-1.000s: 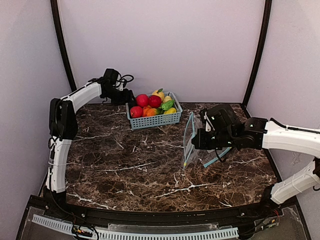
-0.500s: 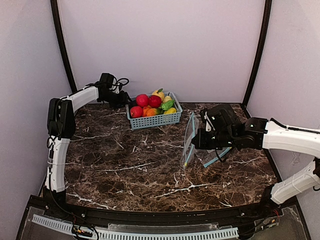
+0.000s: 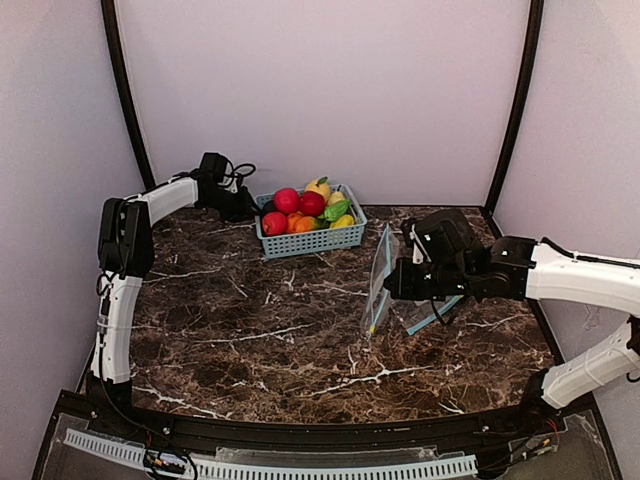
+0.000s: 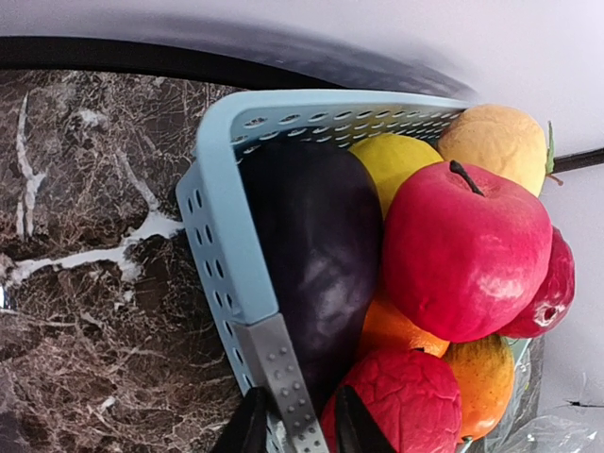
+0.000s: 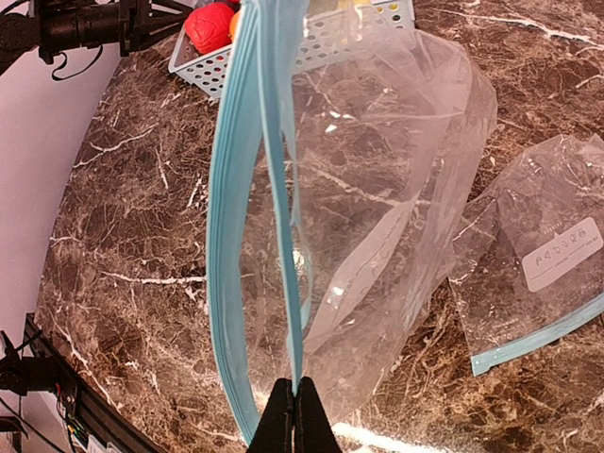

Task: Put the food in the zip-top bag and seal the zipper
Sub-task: Adjust the bin at the corner of the board.

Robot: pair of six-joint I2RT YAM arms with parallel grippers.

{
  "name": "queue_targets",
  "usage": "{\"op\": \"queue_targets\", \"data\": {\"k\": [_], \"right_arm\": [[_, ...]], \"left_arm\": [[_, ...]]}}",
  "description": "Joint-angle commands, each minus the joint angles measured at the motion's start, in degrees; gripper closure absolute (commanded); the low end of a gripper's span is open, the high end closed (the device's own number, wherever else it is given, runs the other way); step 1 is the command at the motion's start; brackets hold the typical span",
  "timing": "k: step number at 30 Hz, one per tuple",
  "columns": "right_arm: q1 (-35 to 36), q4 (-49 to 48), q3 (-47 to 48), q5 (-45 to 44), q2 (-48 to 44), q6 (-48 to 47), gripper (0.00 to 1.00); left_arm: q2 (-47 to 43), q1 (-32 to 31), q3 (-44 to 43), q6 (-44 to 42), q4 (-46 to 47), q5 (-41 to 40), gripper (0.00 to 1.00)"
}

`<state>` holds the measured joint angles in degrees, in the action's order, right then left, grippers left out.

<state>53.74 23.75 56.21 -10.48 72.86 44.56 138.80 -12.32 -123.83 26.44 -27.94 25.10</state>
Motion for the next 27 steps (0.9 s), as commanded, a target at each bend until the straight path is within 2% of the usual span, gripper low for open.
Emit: {"op": "queue_targets", "data": {"k": [1,7,18,20,21,27], "right_arm": [[0.5,-1.4,-0.8,-0.2,-1.0,0.7,1.0],[0.6,-1.6,-0.8,-0.2,-1.3,0.7,1.0],[0.6,-1.5,-1.1,-0.6,-2.2,0.9,1.0],[0.6,-1.5,-1.0,-0.4,-2.0,0.8,1.0],[0.6,-1.5,-0.9,-0.2,-2.0,0.8,1.0],[0.6,-1.5,-1.3,-0.5,-2.6,1.3,1.0]], "left_arm": [[0.4,0.1,-1.7,2.4,-0.1,2.5,0.81],[0.4,0.1,-1.3,5.9,2.0,2.8,0.98],[-2.8,0.2,0.8,5.3,4.2,4.4,0.99],[-2.8,0.4,1.7,6.0,5.0,5.6,0.87],[-2.8,0.5,2.7,6.4,5.7,5.9,0.77],[-2.8,2.0,8.1,10.9,12.7,10.6,0.67]]}}
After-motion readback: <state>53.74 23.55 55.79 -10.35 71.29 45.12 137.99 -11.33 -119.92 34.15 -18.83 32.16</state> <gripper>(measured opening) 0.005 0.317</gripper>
